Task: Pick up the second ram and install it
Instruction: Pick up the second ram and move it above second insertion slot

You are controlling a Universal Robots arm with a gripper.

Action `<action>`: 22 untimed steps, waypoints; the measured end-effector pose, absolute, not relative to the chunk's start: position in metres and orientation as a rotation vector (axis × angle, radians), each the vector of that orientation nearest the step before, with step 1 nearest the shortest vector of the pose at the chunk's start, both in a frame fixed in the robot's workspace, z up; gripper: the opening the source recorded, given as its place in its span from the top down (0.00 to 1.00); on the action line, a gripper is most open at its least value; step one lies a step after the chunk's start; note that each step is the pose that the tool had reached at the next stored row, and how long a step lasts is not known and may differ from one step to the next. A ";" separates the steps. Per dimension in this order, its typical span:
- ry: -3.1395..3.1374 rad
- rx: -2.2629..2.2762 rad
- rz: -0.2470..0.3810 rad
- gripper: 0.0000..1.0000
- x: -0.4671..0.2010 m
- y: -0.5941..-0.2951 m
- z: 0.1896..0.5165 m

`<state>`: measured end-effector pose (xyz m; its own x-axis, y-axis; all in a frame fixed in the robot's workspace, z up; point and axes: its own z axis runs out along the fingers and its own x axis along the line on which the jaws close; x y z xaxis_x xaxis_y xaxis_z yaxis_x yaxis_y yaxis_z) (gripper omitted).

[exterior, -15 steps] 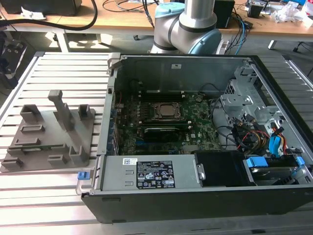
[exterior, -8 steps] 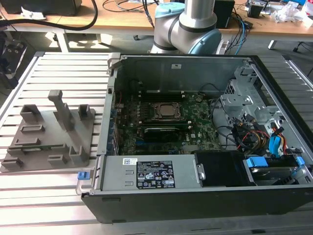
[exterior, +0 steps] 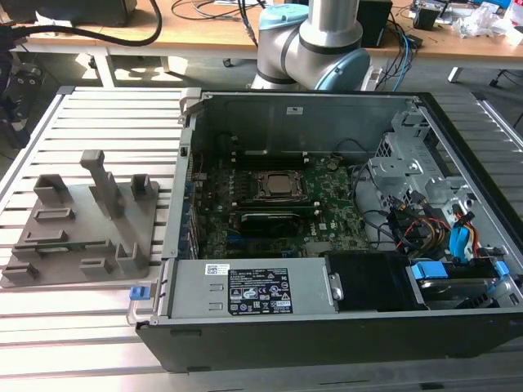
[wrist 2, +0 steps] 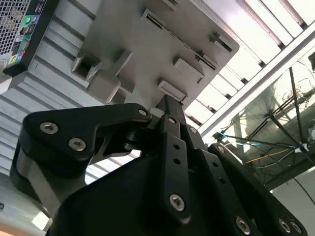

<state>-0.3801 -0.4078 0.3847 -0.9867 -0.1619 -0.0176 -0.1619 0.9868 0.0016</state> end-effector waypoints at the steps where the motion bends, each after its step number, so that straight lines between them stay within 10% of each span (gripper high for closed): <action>1: 3.108 -0.318 0.005 0.89 -0.380 -0.408 0.385; 22: 2.853 -1.278 0.013 0.89 -0.380 -0.408 0.385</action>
<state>-0.3802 -0.4078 0.3847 -0.6659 -0.7458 -0.0175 -0.7459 0.6660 0.0016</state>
